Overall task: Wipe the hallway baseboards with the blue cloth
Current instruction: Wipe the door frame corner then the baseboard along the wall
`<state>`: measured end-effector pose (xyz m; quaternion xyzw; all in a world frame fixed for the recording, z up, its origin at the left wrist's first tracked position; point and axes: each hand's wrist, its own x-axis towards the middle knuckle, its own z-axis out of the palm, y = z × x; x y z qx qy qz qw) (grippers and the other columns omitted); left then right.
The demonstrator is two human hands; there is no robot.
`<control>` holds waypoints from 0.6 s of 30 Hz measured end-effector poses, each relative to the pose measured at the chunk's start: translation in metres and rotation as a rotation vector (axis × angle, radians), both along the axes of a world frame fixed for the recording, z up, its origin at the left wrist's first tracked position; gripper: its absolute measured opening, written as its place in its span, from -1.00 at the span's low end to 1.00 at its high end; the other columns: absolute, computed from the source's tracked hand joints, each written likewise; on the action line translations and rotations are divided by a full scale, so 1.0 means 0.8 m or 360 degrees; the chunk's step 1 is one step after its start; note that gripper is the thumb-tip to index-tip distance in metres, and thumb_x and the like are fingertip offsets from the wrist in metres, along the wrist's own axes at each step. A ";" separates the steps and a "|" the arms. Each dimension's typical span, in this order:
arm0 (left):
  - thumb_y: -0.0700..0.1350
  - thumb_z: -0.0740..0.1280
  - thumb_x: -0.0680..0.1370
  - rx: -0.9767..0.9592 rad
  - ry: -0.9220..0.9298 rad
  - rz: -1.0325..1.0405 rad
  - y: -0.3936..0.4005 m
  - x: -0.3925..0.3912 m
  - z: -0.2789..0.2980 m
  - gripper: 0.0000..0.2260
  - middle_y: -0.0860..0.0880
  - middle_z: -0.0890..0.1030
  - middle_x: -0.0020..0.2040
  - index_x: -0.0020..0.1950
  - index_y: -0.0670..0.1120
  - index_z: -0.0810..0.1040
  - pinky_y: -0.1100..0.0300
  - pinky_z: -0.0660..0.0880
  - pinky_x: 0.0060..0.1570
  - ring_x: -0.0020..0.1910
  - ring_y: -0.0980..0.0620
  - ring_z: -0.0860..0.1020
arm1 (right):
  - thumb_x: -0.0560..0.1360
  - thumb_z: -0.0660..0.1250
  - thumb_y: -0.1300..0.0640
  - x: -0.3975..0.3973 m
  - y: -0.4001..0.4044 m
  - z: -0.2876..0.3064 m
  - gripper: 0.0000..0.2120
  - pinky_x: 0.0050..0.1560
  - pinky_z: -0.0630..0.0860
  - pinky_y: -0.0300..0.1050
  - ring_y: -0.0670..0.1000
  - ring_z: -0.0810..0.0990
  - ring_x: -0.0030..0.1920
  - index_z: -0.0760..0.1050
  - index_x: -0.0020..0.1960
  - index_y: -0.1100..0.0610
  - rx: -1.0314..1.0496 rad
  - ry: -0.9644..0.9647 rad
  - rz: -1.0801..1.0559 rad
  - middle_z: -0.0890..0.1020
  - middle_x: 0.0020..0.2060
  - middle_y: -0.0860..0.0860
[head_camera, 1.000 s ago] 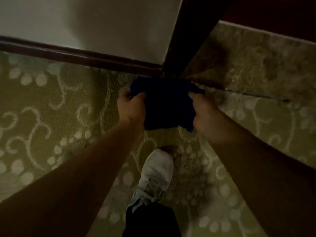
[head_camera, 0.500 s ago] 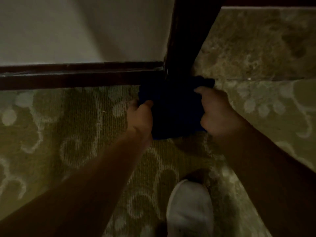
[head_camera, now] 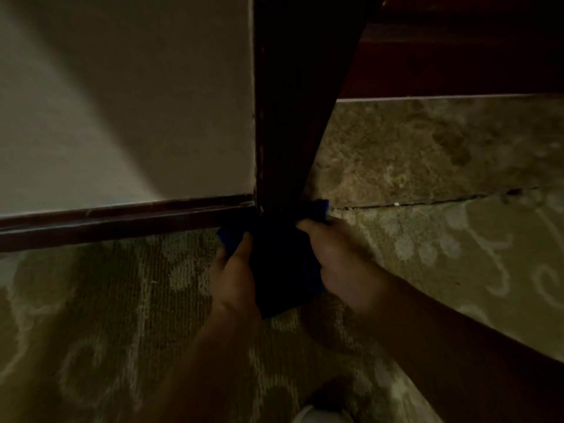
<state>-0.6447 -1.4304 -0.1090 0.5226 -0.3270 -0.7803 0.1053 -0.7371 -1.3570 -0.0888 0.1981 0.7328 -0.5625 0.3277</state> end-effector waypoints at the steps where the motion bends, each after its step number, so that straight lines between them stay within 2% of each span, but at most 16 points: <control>1: -0.02 0.35 0.58 -0.0023 -0.0021 0.0056 0.002 -0.002 0.000 -0.70 -0.06 0.63 0.21 0.32 0.06 0.55 -0.21 0.52 0.19 0.13 -0.18 0.62 | 0.42 0.41 0.09 -0.001 0.000 0.003 -0.90 0.04 0.60 0.20 0.19 0.65 -0.06 0.59 -0.07 0.04 0.0004 0.0029 -0.0004 0.68 -0.09 0.12; 3: -0.04 0.34 0.59 -0.0075 -0.0014 0.0146 0.007 -0.004 0.001 -0.70 -0.05 0.62 0.23 0.32 0.05 0.54 -0.19 0.49 0.24 0.17 -0.16 0.60 | 0.45 0.41 0.11 0.000 0.002 0.003 -0.98 0.07 0.59 0.20 0.20 0.65 -0.04 0.59 -0.12 0.03 0.0009 0.0056 -0.0002 0.68 -0.08 0.13; 5: -0.06 0.32 0.60 -0.0090 0.0046 0.0151 0.011 -0.004 -0.001 -0.70 -0.03 0.60 0.26 0.35 0.05 0.53 -0.19 0.47 0.27 0.20 -0.14 0.58 | 0.46 0.41 0.14 0.002 0.007 0.005 -0.97 0.11 0.58 0.19 0.20 0.64 -0.01 0.57 -0.12 0.03 0.0032 0.0051 0.0017 0.67 -0.05 0.13; 11: -0.12 0.26 0.64 0.0029 0.0122 0.0033 -0.007 0.010 -0.002 -0.66 -0.05 0.56 0.32 0.42 -0.01 0.46 -0.18 0.45 0.31 0.26 -0.14 0.55 | 0.54 0.29 0.26 0.018 -0.006 0.017 -0.86 0.08 0.59 0.07 0.17 0.64 -0.01 0.55 0.04 0.10 0.0055 0.0081 -0.0039 0.65 -0.05 0.11; 15: -0.05 0.37 0.57 0.0282 0.0102 -0.0020 -0.033 0.022 0.001 -0.50 -0.11 0.51 0.37 0.50 0.01 0.36 -0.25 0.46 0.26 0.27 -0.21 0.53 | 0.51 0.31 0.22 0.026 -0.033 0.028 -0.86 0.15 0.55 0.11 0.15 0.61 -0.05 0.49 -0.17 0.01 0.0107 0.0126 -0.0159 0.62 -0.14 0.05; 18: 0.04 0.45 0.48 0.0313 0.0173 -0.0118 -0.048 0.023 0.005 -0.42 -0.08 0.56 0.33 0.47 0.04 0.40 -0.23 0.51 0.19 0.21 -0.19 0.58 | 0.52 0.31 0.22 0.032 -0.037 0.036 -0.85 0.10 0.57 0.10 0.12 0.60 -0.09 0.45 -0.17 0.01 -0.0026 0.0078 -0.0260 0.60 -0.16 0.04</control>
